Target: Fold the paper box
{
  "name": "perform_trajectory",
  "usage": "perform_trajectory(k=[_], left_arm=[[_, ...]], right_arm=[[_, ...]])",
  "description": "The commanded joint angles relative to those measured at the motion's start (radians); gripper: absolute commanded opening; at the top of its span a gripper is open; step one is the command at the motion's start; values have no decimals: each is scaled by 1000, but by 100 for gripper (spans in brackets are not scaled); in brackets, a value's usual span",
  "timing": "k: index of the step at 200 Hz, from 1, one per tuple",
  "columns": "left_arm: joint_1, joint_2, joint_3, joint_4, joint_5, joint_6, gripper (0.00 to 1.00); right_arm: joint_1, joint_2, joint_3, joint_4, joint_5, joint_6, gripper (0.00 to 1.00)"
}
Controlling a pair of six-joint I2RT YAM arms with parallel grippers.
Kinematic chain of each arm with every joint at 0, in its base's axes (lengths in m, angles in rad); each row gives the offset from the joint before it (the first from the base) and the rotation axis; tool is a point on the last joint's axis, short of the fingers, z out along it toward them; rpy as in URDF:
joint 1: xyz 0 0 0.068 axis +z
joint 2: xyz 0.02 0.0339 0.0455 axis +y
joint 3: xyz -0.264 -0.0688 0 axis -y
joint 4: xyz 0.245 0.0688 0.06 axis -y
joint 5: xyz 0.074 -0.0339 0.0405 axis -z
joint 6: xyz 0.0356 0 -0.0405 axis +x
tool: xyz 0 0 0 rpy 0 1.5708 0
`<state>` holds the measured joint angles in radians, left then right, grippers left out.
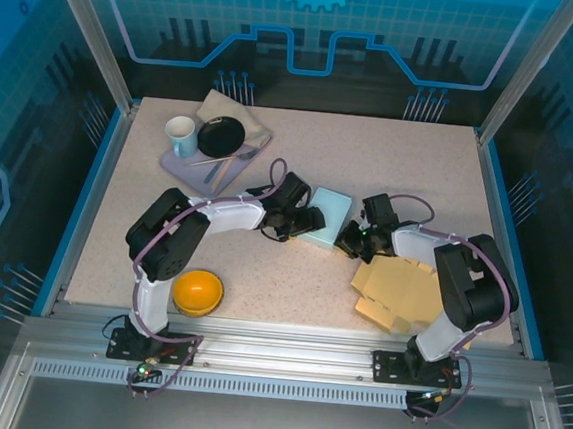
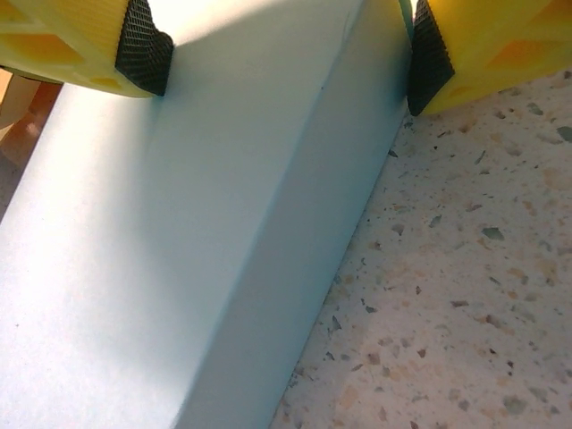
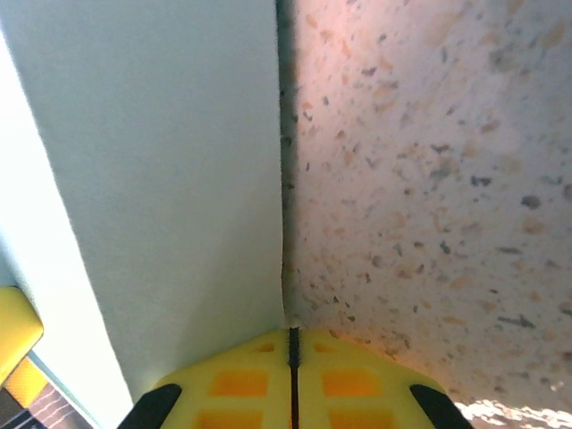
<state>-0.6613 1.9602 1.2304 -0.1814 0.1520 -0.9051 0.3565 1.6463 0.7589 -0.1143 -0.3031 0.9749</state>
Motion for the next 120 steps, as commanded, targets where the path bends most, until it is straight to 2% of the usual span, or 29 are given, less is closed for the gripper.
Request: perform_trajectory(k=[1, 25, 71, 120], left_arm=[[-76, 57, -8, 21, 243, -26, 72], [-43, 47, -28, 9, 253, -14, 73], [9, 9, -31, -94, 171, 74, 74], [49, -17, -28, -168, 112, 135, 75]], right_arm=[[106, -36, 7, 151, -263, -54, 7], [83, -37, -38, 216, -293, -57, 7], [60, -100, -23, -12, -175, -167, 8], [29, -134, -37, -120, -118, -199, 11]])
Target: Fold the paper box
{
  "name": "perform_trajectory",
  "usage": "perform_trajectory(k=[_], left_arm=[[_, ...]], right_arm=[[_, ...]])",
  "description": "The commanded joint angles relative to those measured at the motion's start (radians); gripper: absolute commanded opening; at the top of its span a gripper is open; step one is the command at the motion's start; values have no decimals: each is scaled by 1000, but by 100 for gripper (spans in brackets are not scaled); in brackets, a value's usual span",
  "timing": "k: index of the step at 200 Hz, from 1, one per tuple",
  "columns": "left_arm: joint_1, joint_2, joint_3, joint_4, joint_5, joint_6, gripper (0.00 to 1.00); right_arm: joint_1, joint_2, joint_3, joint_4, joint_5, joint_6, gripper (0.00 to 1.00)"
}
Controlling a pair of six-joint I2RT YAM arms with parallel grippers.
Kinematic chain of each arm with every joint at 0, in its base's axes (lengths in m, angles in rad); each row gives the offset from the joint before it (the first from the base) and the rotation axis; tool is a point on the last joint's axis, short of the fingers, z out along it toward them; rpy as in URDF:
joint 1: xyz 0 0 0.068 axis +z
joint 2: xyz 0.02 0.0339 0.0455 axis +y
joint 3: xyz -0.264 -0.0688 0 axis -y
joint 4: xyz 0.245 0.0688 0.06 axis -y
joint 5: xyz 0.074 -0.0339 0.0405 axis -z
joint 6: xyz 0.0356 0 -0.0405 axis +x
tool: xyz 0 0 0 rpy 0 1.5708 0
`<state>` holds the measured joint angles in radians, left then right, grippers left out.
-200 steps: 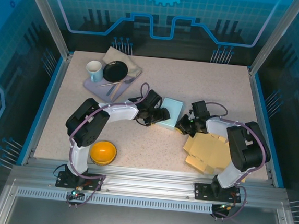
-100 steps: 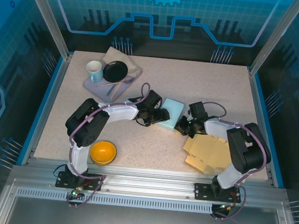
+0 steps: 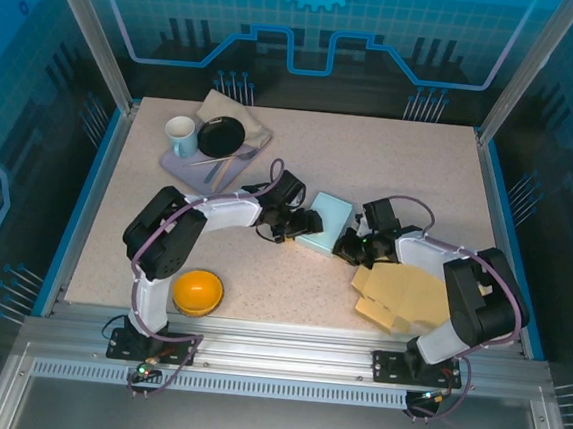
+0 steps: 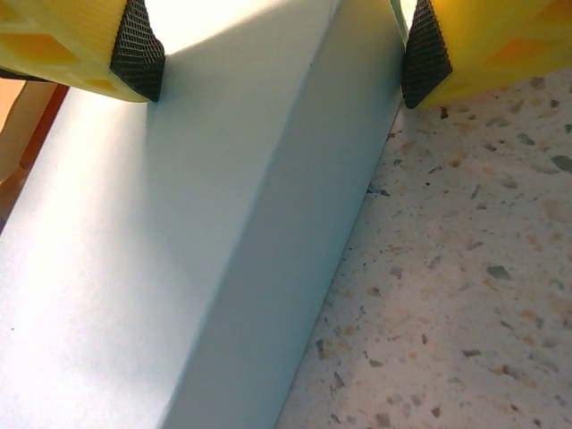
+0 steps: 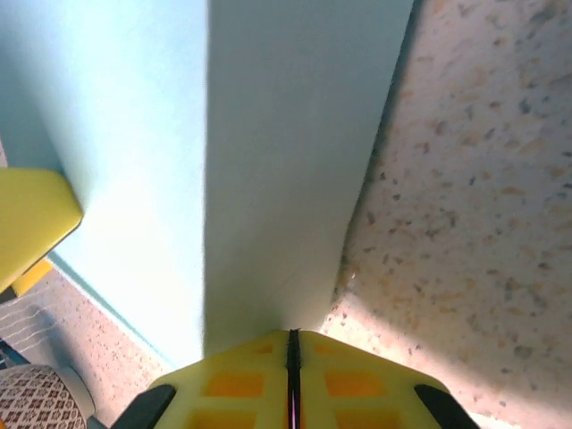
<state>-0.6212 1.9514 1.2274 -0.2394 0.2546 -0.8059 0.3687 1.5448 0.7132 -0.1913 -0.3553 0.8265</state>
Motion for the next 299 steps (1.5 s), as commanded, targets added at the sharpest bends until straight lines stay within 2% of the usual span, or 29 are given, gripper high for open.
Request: perform_trajectory(k=[1, 52, 75, 89, 118, 131, 157, 182, 226, 299], left_arm=[[10, -10, -25, -110, 9, 37, 75], [48, -80, 7, -181, -26, 97, 80], [69, -112, 52, -218, -30, 132, 82], [76, -118, 88, -249, -37, 158, 84], [106, -91, 175, -306, -31, 216, 84], [128, -61, 223, -296, 14, 257, 84], [139, 45, 365, -313, 44, 350, 83], [139, 161, 474, -312, 103, 372, 82], [134, 286, 581, -327, 123, 364, 81], [106, 361, 637, -329, 131, 364, 81]], right_arm=[[16, -33, 9, -46, -66, -51, 11], [-73, -116, 77, -188, -13, -173, 9], [-131, -145, 150, -262, 25, -252, 4], [-154, -136, 211, -300, 51, -306, 0], [-184, -73, 306, -353, 91, -380, 0], [-213, -51, 308, -330, 77, -360, 0], [-274, 17, 269, -209, -50, -302, 0], [-289, 101, 252, -135, -131, -287, 0], [-287, 167, 216, -75, -115, -258, 0], [-288, 280, 223, -9, -119, -247, 0]])
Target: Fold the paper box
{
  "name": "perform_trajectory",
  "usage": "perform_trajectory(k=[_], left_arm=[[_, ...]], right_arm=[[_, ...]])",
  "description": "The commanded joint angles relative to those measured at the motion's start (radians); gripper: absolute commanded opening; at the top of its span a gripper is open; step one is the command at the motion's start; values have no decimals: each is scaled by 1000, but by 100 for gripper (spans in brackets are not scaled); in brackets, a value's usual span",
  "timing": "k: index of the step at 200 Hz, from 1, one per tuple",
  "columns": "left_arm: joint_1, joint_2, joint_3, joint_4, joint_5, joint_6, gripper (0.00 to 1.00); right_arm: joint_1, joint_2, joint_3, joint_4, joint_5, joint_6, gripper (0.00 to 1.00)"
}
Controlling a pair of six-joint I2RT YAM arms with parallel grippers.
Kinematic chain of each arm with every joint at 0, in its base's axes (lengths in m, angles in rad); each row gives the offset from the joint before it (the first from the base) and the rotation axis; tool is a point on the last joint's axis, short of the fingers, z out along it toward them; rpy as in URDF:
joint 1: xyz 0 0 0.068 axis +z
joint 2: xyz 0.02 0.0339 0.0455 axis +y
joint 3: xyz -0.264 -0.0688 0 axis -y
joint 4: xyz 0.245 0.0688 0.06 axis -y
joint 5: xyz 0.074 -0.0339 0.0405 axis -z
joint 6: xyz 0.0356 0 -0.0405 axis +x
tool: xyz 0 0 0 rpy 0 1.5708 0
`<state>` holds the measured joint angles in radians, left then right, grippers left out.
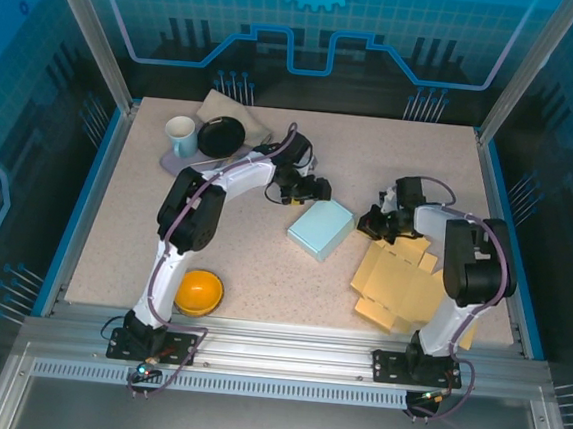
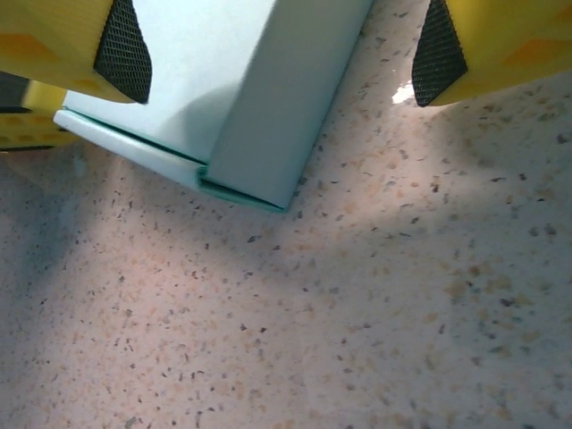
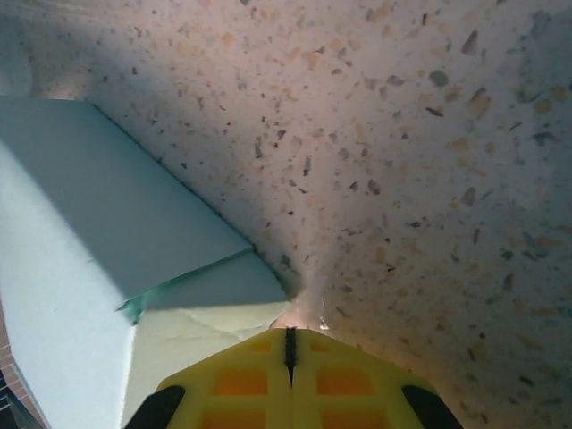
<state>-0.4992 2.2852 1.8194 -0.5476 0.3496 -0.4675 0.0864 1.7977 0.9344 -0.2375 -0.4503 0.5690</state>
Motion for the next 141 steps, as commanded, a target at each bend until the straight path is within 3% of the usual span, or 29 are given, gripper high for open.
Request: perform_trajectory(k=[1, 61, 141], left_arm=[[-17, 28, 45, -20, 37, 26, 80], [-55, 83, 98, -46, 56, 34, 76], [-110, 126, 103, -23, 130, 48, 55]], right_arm=[[-6, 28, 2, 38, -24, 11, 0], [-3, 71, 44, 31, -30, 15, 0], [5, 180, 105, 61, -102, 26, 0]])
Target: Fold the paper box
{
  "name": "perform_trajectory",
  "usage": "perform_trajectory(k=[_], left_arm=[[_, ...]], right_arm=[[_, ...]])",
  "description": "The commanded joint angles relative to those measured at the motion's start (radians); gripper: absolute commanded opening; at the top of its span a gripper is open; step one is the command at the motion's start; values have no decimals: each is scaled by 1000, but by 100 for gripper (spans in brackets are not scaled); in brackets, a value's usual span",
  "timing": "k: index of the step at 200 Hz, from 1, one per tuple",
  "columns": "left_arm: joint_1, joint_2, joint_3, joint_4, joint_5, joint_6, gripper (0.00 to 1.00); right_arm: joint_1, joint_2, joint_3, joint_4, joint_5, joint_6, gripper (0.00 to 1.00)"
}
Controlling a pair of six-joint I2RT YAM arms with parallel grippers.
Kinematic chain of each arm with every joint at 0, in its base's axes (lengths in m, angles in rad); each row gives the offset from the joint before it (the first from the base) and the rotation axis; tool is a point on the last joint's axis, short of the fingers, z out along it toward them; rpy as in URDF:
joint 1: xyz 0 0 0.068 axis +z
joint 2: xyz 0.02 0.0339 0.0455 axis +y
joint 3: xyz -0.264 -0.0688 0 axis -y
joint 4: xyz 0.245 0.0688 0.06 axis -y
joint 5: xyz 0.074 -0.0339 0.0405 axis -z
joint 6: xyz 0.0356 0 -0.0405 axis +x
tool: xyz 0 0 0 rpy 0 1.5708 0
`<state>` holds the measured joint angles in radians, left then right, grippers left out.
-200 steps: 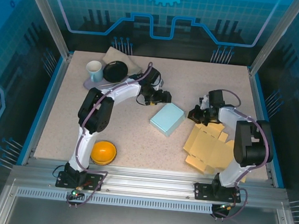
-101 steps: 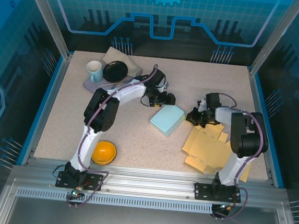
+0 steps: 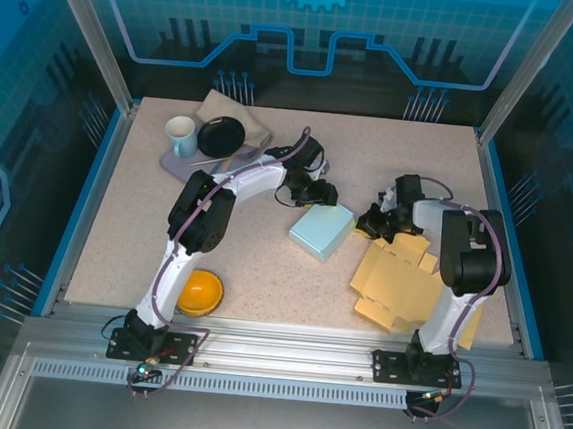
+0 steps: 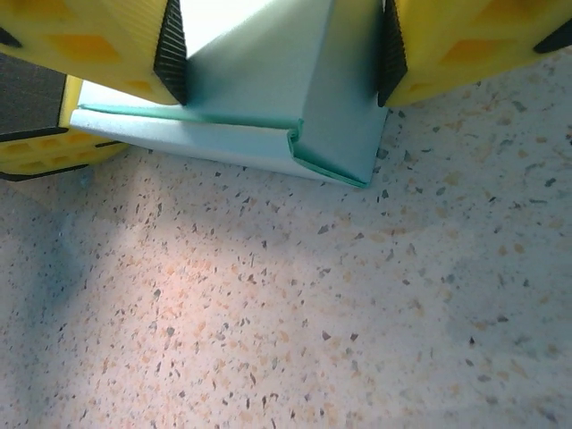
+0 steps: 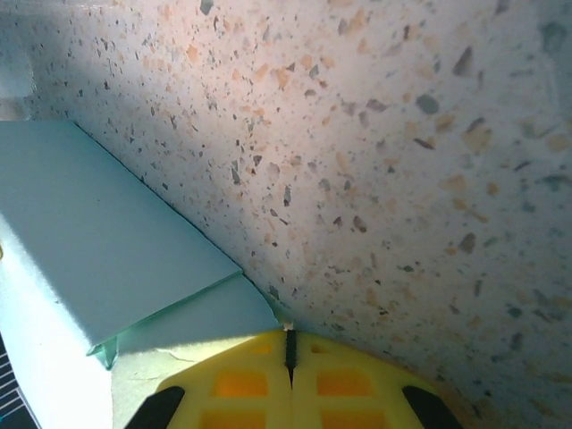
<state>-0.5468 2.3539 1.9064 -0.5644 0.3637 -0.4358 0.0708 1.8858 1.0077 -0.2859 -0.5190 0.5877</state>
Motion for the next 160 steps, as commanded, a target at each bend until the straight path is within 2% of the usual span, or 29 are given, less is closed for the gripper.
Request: perform_trajectory(k=[1, 51, 127, 160], left_arm=[[-64, 58, 16, -5, 118, 16, 55], [-135, 94, 46, 14, 265, 43, 54], [-282, 87, -65, 248, 550, -142, 53], [-340, 82, -79, 295, 621, -180, 53]], right_arm=[[20, 93, 32, 110, -36, 8, 0], [43, 124, 67, 184, -115, 7, 0], [63, 135, 102, 265, -153, 36, 0], [69, 108, 79, 332, -174, 39, 0]])
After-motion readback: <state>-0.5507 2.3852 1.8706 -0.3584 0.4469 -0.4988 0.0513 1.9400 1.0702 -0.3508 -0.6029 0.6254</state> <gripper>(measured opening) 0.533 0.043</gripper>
